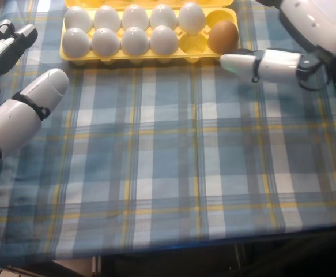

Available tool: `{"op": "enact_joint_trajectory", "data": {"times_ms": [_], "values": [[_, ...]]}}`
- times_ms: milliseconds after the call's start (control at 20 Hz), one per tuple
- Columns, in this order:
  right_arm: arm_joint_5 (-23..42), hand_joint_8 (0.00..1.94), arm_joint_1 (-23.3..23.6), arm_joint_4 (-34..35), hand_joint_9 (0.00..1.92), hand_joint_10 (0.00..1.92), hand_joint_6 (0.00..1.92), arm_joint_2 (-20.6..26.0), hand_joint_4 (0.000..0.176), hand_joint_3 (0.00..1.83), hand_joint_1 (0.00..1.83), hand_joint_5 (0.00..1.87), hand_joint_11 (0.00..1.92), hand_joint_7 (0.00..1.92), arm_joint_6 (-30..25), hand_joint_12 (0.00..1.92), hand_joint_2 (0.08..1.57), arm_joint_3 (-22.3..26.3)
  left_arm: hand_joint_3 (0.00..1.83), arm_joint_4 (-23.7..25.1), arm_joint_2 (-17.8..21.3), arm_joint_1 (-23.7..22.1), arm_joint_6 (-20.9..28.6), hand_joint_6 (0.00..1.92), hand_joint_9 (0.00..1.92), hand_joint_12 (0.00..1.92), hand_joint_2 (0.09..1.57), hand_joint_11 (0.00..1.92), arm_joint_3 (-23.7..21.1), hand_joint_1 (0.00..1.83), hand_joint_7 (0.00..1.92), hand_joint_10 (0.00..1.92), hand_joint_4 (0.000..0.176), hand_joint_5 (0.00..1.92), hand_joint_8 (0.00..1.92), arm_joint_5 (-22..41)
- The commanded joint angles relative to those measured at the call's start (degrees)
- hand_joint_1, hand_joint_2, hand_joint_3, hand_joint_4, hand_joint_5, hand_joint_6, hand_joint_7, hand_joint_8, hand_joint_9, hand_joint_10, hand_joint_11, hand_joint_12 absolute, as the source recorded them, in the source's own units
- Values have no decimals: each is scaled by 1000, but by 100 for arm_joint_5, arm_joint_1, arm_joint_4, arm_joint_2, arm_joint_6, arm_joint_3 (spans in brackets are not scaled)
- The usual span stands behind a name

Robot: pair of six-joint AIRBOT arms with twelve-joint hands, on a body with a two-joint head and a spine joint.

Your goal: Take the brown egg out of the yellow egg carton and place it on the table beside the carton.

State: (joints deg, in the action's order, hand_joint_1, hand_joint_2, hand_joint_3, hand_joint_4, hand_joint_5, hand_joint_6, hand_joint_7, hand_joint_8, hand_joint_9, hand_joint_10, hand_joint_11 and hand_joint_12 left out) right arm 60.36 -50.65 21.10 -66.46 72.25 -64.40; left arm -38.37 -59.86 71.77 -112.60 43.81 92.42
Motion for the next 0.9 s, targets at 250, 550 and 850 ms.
{"op": "enact_joint_trajectory", "data": {"times_ms": [250,550,850], "values": [[-476,11,511,-354,272,0,15,-432,0,4,741,629,0,627,-2,0,953,-684,2,215,-27,-24,15,3,67,0,1183,0,40,0,159,6,16,365,2,684],[-893,20,651,-453,288,4,12,-548,0,2,761,696,0,727,133,0,974,-921,1,202,-31,-15,16,4,66,0,1181,0,36,0,157,3,17,369,0,685],[-954,10,712,-503,337,8,19,-546,0,0,888,834,0,792,313,0,966,-921,1,182,-35,-5,17,3,55,0,1186,0,35,0,152,3,23,362,4,685]]}}
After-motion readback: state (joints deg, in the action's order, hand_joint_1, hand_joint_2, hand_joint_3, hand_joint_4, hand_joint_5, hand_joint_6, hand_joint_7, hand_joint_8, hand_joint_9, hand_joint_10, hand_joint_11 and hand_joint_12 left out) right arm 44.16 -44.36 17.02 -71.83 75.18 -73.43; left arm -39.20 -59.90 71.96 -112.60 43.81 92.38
